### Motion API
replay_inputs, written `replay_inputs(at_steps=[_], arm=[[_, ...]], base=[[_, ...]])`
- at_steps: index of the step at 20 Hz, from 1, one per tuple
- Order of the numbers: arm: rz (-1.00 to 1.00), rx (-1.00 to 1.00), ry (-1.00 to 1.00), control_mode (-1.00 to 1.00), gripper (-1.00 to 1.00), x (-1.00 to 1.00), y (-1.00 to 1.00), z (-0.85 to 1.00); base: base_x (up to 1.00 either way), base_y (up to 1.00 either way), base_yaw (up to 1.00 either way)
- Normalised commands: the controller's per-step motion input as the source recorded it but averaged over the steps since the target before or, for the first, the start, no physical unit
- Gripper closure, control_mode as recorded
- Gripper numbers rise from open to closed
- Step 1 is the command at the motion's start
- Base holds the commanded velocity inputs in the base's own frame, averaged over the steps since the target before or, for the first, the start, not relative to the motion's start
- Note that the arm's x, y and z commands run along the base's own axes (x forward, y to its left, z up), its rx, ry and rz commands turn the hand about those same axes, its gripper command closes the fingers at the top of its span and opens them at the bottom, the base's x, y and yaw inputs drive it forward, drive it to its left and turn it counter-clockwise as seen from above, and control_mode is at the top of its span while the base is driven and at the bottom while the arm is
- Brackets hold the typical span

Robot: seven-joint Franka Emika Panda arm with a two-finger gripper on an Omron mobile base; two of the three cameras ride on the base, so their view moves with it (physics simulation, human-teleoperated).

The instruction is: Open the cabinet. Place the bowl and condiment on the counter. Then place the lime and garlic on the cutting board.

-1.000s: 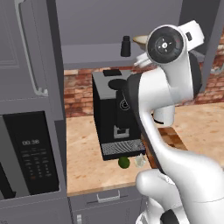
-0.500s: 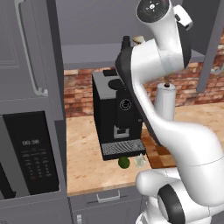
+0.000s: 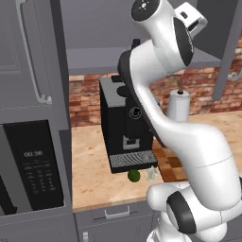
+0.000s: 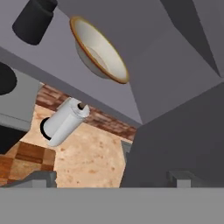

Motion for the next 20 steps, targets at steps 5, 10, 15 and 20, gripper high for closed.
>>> replay_inputs(at_steps=[5, 10, 15, 20], arm=[[-0.05, -0.09, 0.01, -1.00, -1.00, 0.08, -0.35, -0.14], [-0.01, -0.04, 0.03, -1.00, -1.00, 0.05, -0.25, 0.00], [-0.05, -0.08, 0.07, -1.00, -1.00, 0.00, -0.15, 0.00], [-0.11, -0.14, 0.11, -1.00, -1.00, 0.01, 0.00, -0.04]], base=[[0.00, 0.00, 0.00], [0.00, 0.00, 0.00], [0.00, 0.00, 0.00], [0.00, 0.00, 0.00]])
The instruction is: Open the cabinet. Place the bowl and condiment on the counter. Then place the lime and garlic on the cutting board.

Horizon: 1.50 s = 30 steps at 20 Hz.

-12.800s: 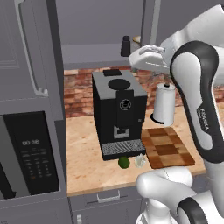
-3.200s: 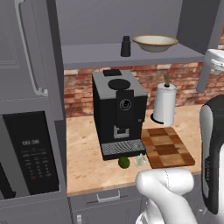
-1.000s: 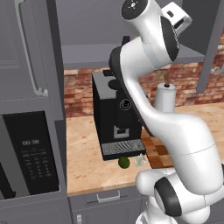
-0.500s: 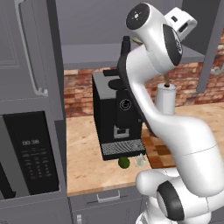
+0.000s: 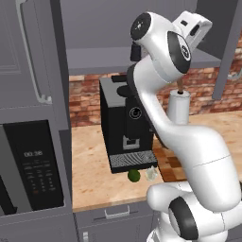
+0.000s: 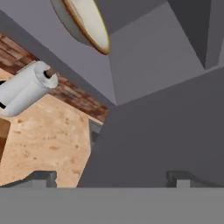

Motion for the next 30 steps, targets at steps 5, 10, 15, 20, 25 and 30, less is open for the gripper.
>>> replay_inputs(at_steps=[5, 10, 15, 20, 25, 30], arm=[[-0.13, -0.12, 0.09, -1.00, -1.00, 0.00, -0.01, -0.02], [-0.14, -0.08, 0.09, -1.00, -1.00, 0.00, -0.09, 0.00], [-0.13, -0.09, 0.08, -1.00, -1.00, 0.05, -0.09, 0.00], [-0.10, -0.11, 0.07, -1.00, -1.00, 0.15, -0.08, -0.06], [-0.09, -0.10, 0.06, -1.00, -1.00, 0.16, -0.13, -0.08], [-0.07, -0.06, 0.06, -1.00, -1.00, 0.10, -0.25, -0.02]], base=[[0.00, 0.00, 0.00], [0.00, 0.00, 0.00], [0.00, 0.00, 0.00], [0.00, 0.00, 0.00], [0.00, 0.00, 0.00], [0.00, 0.00, 0.00]])
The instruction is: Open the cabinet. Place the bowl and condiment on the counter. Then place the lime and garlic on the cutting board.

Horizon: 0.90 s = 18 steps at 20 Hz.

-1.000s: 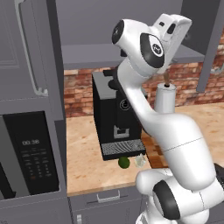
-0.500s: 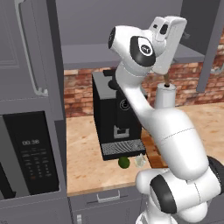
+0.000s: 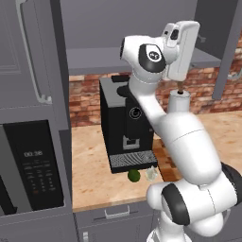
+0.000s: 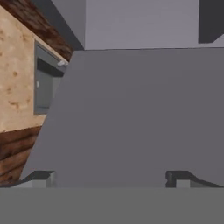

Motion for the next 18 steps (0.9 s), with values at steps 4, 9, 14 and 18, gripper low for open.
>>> replay_inputs(at_steps=[4, 9, 14, 18], arm=[[-0.08, -0.06, 0.05, -1.00, -1.00, 0.11, -0.20, -0.04], [-0.09, -0.05, 0.06, -1.00, -1.00, 0.05, -0.23, -0.01], [-0.09, -0.02, 0.04, -1.00, -1.00, 0.00, -0.33, 0.00], [-0.09, 0.00, 0.01, -1.00, -1.00, -0.05, -0.57, 0.00]], base=[[0.00, 0.00, 0.00], [0.00, 0.00, 0.00], [0.00, 0.00, 0.00], [0.00, 0.00, 0.00]])
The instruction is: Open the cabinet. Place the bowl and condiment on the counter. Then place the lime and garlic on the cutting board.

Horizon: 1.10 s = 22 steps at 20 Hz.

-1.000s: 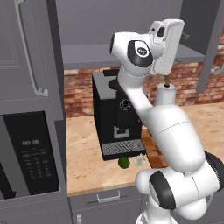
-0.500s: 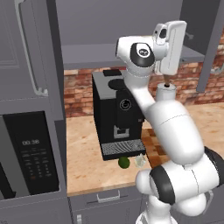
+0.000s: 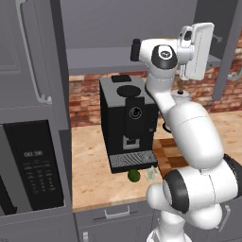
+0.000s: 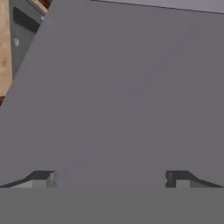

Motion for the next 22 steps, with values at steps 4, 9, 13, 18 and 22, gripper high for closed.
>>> replay_inputs(at_steps=[4, 9, 13, 18, 22], arm=[[-0.09, 0.00, 0.00, -1.00, -1.00, -0.17, -0.68, 0.00], [-0.04, 0.00, 0.00, -1.00, -1.00, -0.17, -0.70, 0.00], [0.00, 0.00, 0.00, -1.00, -1.00, -0.07, -0.62, 0.00], [0.00, 0.00, 0.00, -1.00, -1.00, 0.00, -0.53, 0.00], [0.00, 0.00, -0.03, -1.00, -1.00, 0.00, -0.31, 0.00]], base=[[0.00, 0.00, 0.00], [0.00, 0.00, 0.00], [0.00, 0.00, 0.00], [0.00, 0.00, 0.00], [0.00, 0.00, 0.00]])
